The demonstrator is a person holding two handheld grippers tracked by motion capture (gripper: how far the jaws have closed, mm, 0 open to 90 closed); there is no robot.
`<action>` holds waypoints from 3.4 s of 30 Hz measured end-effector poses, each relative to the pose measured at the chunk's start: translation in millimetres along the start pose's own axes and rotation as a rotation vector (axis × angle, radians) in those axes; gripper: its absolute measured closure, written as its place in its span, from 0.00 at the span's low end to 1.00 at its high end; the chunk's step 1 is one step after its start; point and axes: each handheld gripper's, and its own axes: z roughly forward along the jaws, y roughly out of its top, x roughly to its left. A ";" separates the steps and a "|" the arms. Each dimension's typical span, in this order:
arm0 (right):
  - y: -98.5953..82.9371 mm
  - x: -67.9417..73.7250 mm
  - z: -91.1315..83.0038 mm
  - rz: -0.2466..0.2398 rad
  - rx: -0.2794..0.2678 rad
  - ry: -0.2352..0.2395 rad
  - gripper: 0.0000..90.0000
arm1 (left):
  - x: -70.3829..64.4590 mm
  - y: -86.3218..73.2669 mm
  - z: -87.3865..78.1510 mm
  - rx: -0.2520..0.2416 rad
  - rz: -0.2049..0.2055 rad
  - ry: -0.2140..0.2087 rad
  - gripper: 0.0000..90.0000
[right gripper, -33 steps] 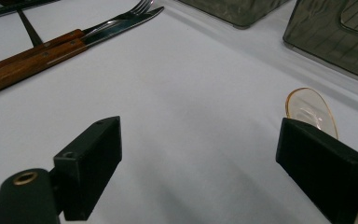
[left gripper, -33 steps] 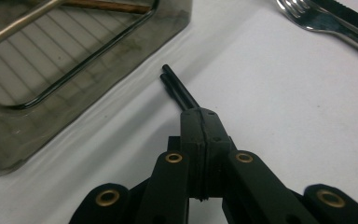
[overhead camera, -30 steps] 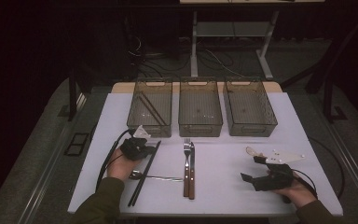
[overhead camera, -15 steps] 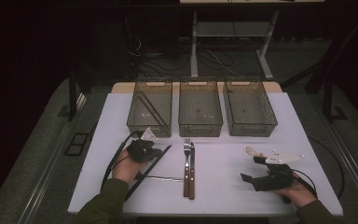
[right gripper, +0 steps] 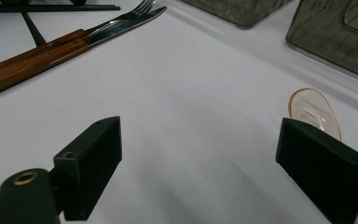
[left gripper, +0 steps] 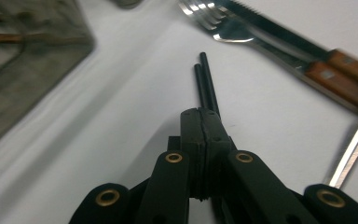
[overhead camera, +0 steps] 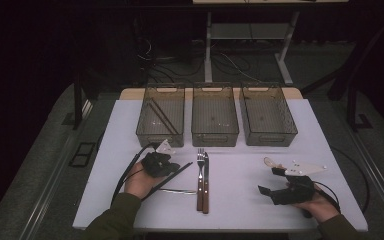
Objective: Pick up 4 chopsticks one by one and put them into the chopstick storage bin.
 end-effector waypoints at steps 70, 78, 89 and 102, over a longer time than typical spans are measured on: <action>0.4 1.7 -0.6 -0.006 0.001 -0.003 0.16 | -20.2 -52.9 -40.7 -0.014 -0.087 0.034 0.93; 0.5 2.3 -0.7 -0.005 0.001 -0.002 0.16 | -19.9 -51.8 -40.5 -0.009 -0.106 0.036 0.95; 0.5 1.8 -0.5 -0.007 -0.001 -0.002 0.16 | -21.7 -48.6 -41.0 0.006 -0.116 0.050 0.95; 0.9 2.3 -0.5 -0.011 -0.007 0.003 0.16 | -19.0 -43.4 -52.6 -0.036 -0.141 0.050 0.95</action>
